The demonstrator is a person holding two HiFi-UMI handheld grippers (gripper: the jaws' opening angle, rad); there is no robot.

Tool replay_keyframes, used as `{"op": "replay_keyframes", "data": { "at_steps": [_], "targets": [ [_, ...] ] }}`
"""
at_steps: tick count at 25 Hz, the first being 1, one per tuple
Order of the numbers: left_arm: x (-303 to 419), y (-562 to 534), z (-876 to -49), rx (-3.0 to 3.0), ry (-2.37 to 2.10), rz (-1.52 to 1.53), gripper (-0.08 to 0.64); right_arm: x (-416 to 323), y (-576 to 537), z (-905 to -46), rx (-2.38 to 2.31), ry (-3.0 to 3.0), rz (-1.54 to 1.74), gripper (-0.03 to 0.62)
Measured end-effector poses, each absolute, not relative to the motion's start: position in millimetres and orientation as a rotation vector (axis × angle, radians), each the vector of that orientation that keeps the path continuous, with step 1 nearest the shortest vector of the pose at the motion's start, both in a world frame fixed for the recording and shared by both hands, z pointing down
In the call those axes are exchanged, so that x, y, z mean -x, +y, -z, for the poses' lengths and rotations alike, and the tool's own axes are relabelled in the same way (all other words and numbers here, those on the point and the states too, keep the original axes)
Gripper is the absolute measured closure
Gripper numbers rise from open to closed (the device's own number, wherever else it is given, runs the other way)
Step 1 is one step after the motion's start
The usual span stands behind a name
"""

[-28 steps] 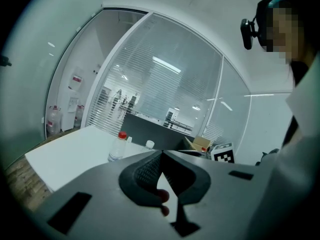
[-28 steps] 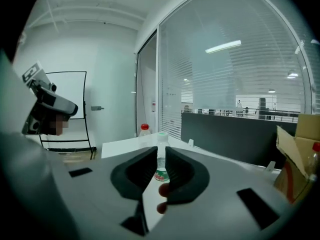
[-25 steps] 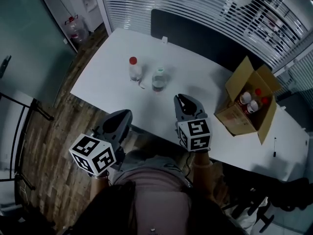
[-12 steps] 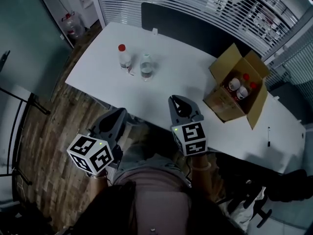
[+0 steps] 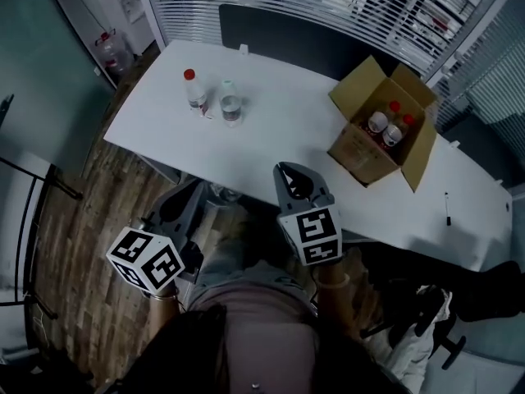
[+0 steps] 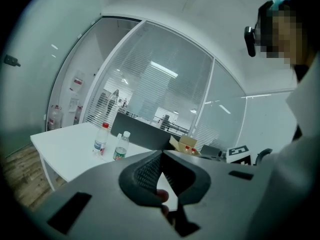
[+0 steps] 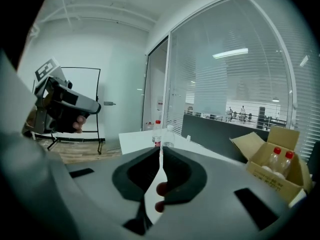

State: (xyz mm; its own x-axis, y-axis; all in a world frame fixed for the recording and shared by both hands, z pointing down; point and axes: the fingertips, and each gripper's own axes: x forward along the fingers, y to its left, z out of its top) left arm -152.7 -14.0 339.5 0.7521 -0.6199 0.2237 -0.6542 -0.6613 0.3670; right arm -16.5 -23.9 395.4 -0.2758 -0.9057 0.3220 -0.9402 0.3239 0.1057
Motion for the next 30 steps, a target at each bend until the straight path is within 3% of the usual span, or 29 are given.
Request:
{"op": "replay_keyframes", "data": {
  "at_steps": [13,30],
  "targets": [
    [126.5,30.4,-339.6,-2.565,-0.858,-0.108,0.551,-15.3,37.0,-388.1,-1.782,-2.242,-0.135,0.552],
    [-11.1,13.0,-340.6,-2.688,-0.436,-0.235,0.551,-142.3,60.9,-390.3,-2.16,-1.995,-0.247,0.552]
  ]
}}
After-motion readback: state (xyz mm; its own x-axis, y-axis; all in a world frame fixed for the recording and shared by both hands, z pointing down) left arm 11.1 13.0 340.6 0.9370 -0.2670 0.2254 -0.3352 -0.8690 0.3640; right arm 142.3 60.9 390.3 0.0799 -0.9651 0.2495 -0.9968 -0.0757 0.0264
